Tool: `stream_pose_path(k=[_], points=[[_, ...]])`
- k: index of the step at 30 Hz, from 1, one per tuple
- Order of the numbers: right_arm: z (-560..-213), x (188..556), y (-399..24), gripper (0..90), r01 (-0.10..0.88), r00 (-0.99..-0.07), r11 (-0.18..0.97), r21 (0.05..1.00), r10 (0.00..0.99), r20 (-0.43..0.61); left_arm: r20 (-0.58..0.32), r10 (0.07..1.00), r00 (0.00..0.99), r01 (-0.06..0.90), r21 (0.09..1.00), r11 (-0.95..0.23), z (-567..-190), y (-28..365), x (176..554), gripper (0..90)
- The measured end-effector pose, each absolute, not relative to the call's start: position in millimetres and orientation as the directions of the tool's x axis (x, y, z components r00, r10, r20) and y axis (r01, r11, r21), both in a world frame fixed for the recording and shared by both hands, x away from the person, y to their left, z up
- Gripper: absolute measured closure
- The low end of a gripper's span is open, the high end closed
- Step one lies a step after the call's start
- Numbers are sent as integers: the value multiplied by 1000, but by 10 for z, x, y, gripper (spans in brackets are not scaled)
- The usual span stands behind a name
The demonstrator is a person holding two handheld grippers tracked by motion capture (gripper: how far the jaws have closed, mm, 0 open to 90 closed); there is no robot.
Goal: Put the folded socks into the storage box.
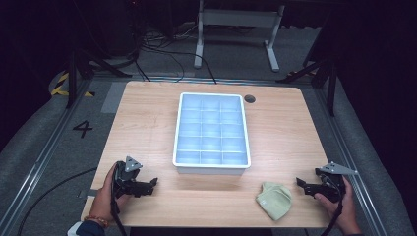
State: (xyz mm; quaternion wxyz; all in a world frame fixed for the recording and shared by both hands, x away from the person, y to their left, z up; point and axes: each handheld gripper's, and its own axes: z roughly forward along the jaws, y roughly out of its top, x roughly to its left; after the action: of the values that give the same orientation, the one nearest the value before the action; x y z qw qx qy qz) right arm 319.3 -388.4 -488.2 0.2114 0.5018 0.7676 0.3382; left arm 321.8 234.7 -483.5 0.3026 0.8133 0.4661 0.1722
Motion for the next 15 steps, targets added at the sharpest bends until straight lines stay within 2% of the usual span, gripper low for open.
stream_pose_path(k=[15], points=[[-4878,3197,-3870,98,636,-384,257,727,923,10,-1,860,510,649,656,-385,-4837,2390,3098,2]])
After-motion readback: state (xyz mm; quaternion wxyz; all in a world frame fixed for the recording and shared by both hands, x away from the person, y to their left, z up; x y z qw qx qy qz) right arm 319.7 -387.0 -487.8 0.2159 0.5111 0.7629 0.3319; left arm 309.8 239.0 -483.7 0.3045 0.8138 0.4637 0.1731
